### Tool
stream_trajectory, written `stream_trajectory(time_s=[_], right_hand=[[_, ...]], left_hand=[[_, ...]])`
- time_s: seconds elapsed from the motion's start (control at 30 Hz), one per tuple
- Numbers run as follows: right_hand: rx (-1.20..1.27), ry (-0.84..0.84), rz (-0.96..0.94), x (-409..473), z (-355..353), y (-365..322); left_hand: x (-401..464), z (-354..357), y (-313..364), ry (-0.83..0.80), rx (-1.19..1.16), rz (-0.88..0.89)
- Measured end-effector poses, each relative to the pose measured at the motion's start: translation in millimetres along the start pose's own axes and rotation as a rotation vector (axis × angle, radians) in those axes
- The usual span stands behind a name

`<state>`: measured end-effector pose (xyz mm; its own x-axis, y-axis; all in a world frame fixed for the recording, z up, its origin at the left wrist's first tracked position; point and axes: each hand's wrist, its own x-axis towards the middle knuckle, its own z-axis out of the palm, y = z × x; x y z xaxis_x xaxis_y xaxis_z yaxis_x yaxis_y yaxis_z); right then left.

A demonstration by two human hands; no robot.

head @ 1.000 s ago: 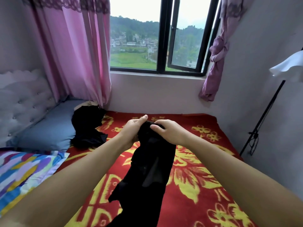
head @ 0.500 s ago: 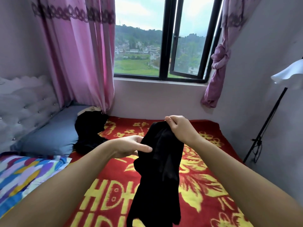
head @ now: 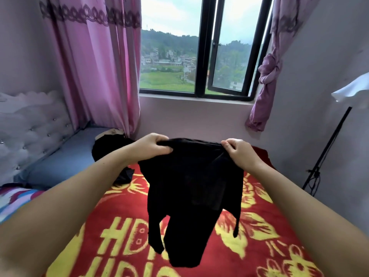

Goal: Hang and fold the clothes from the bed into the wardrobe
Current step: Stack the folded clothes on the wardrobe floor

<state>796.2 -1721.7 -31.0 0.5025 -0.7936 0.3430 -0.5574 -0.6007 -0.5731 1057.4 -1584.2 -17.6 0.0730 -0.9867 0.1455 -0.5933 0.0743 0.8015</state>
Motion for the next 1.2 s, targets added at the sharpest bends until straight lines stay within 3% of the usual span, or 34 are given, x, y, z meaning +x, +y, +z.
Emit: stream_trajectory(time_s=[0.1,0.27,0.4,0.53,0.6,0.7,0.9,1.1,1.2], right_hand=[[0.064,-0.19,0.006,-4.8,4.5,-16.2],[0.203,-0.438,-0.279,-32.6,46.3,-77.5],[0.16,-0.06,-0.17,-24.5,60.4,-84.7],[0.183,0.088,-0.077,-3.3,39.6,-75.0],[0.199,0.131,-0.053,9.6,27.1,-74.1],[0.198,0.164,-0.015,27.3,6.5,-69.3],[0.274,0.213,0.088,41.3,-30.9,-45.0],[0.325,-0.093,0.268,24.7,-45.9,-38.6],[0.327,-0.137,0.27,20.6,-52.4,-38.4]], left_hand=[[2.7,3.2,15.4,0.113,-0.232,-0.002],[8.0,8.2,32.4,0.036,-0.458,-0.202],[0.2,-2.8,34.3,-0.194,-0.683,-0.359],[-16.3,-23.2,26.4,-0.535,-0.382,-0.282],[-19.0,-25.6,22.0,-0.582,-0.114,-0.304],[-24.0,-33.0,8.4,-0.407,0.129,-0.332],[-39.0,-66.0,-34.5,-0.14,-0.028,-0.321],[-35.5,-64.2,-41.4,0.037,-0.307,-0.212],[-30.4,-64.0,-36.6,0.161,-0.37,-0.194]])
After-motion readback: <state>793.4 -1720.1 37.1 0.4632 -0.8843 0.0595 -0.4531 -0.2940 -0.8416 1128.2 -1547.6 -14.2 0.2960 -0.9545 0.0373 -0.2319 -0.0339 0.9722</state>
